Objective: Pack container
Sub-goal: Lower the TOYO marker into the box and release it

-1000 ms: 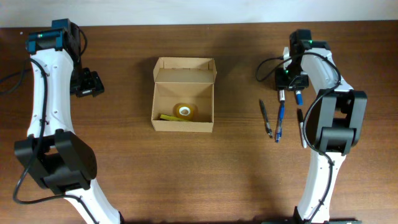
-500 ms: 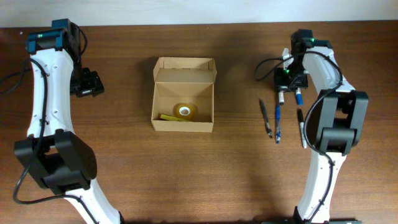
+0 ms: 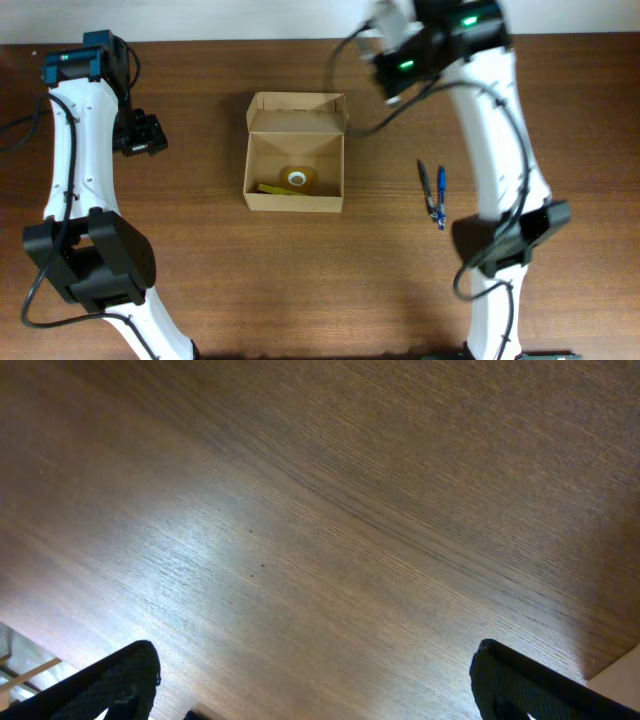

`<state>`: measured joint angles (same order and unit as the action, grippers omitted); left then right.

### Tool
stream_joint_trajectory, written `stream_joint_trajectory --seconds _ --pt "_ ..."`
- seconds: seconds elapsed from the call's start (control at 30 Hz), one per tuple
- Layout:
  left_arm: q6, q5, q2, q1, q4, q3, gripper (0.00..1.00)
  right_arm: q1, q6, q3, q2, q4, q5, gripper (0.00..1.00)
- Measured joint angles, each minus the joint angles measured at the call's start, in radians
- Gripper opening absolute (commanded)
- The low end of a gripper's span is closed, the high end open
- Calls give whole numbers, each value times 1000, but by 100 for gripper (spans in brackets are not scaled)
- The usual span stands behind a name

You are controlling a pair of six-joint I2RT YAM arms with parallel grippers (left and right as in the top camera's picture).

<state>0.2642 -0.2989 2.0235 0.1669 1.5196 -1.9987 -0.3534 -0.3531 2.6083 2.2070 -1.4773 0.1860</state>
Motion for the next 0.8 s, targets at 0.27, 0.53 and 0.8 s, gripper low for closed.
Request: stream_joint_trajectory --seconds 0.27,0.53,0.8 --pt "0 0 0 0 0 0 100 -245 -332 -84 34 5 -42 4" --pt "0 0 0 0 0 0 100 -273 -471 -322 87 172 -58 4" --pt "0 0 0 0 0 0 100 -272 -480 -576 89 358 -58 4"
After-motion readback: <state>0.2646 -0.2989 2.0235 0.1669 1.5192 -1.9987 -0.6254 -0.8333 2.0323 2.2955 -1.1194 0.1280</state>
